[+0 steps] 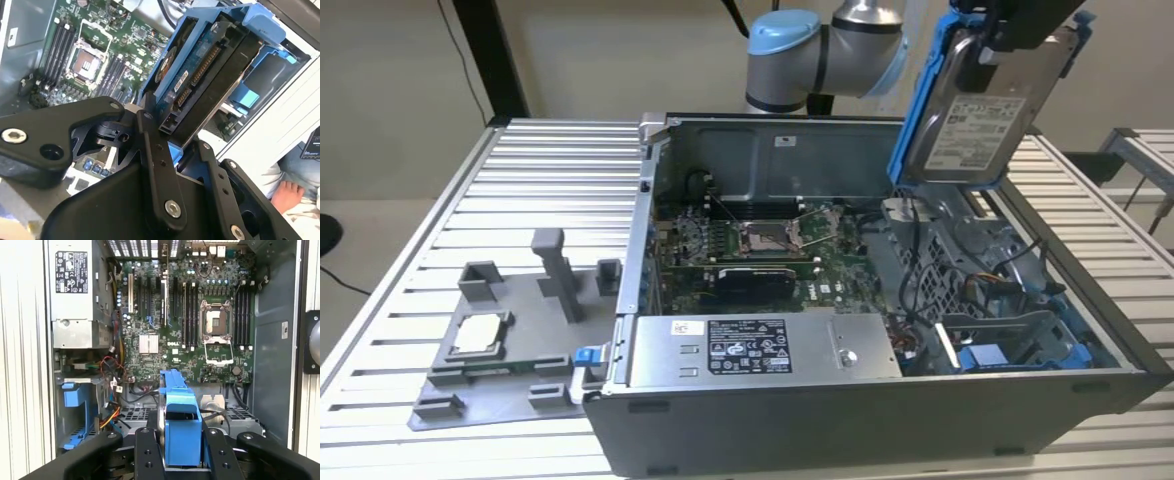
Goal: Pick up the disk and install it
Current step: 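Pick up the disk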
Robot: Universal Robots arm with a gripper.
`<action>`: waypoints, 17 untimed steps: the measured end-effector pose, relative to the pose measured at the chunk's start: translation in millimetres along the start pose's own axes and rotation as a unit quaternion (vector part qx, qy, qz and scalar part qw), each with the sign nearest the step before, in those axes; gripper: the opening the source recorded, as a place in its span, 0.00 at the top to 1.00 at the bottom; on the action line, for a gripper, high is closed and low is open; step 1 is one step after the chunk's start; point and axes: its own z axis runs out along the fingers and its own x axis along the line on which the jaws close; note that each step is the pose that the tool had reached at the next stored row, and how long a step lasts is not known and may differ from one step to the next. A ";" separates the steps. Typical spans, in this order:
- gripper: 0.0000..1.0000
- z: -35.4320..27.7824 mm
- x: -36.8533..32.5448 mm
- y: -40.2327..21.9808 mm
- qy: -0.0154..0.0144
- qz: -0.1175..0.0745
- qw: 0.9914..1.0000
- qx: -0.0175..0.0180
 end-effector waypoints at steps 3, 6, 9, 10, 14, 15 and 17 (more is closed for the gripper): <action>1.00 -0.2 7.0 -0.3 0.000 0.000 1.000 0.000; 1.00 -0.4 14.5 -0.4 0.000 0.000 1.000 0.000; 1.00 -0.5 22.0 -0.5 0.000 0.000 1.000 -0.001; 1.00 -0.6 24.6 -0.6 0.000 0.000 1.000 -0.001; 1.00 -0.9 35.1 -0.8 0.000 0.000 1.000 -0.001; 1.00 -0.9 37.6 -0.8 0.000 0.000 1.000 -0.001; 1.00 -1.1 42.8 -0.9 0.000 0.000 1.000 -0.001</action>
